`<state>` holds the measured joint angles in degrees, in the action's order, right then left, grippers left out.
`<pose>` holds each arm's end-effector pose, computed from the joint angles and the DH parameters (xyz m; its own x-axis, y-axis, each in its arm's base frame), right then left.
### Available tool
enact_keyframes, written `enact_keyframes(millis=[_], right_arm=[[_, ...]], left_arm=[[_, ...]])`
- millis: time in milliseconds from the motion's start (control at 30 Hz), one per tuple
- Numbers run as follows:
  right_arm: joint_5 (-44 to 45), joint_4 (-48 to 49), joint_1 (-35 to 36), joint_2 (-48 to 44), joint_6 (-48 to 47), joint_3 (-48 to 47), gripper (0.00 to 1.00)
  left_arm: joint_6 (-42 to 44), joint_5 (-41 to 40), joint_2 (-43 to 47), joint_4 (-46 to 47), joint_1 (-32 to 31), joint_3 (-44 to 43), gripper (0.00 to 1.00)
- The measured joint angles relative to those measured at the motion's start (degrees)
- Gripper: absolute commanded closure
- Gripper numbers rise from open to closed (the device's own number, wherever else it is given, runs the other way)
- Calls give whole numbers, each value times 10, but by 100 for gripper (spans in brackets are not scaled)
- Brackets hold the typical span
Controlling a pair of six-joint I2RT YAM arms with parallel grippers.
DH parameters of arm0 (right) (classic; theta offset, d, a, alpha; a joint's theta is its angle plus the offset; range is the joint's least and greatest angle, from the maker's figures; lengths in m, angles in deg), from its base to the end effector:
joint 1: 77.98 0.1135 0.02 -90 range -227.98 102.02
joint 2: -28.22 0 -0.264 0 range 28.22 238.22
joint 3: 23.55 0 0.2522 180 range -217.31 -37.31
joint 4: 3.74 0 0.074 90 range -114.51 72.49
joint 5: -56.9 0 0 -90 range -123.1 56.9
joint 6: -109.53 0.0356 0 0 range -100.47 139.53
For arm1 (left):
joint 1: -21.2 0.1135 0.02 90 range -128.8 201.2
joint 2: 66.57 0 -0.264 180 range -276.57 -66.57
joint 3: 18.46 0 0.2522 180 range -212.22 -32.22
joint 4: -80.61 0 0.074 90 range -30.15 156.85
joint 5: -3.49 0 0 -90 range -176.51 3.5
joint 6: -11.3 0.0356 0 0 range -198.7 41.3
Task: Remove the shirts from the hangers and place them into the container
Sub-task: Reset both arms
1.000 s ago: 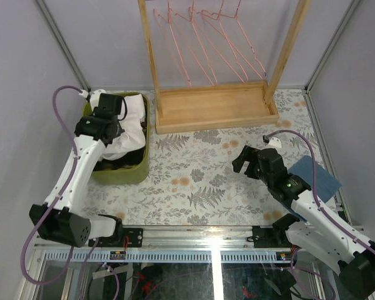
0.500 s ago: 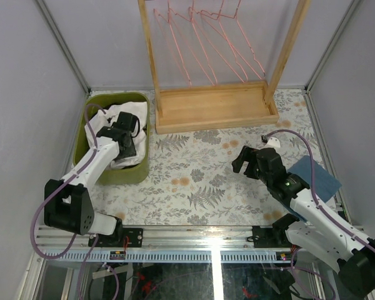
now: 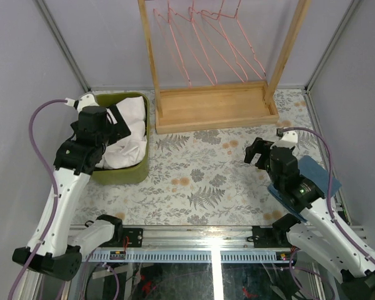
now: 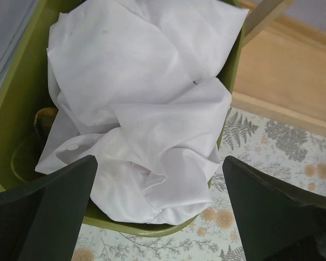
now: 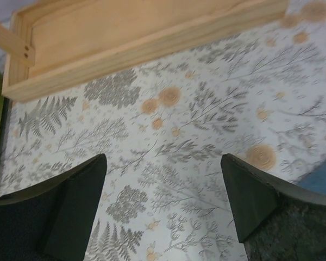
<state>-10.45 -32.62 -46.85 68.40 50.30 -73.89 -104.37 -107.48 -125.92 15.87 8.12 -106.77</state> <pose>0.1507 0.0750 0.2940 -0.3204 0.3580 -0.8770 -0.0011 0.9257 0.3783 0.1910 -0.0313 0.4000 -0.4823 -0.3032 -0.8218 -0.3111 0.9363 -0.1628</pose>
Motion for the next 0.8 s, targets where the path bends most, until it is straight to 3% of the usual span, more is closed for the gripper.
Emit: enact_keyframes(millis=[400,800], right_arm=[[137,-34,0,-64,-142,-109,1],[83,-99,0,-64,-193,-279,1]], left_arm=[[-33,0,87,8,0,21,0],[-26,-15,218,69,0,40,0]])
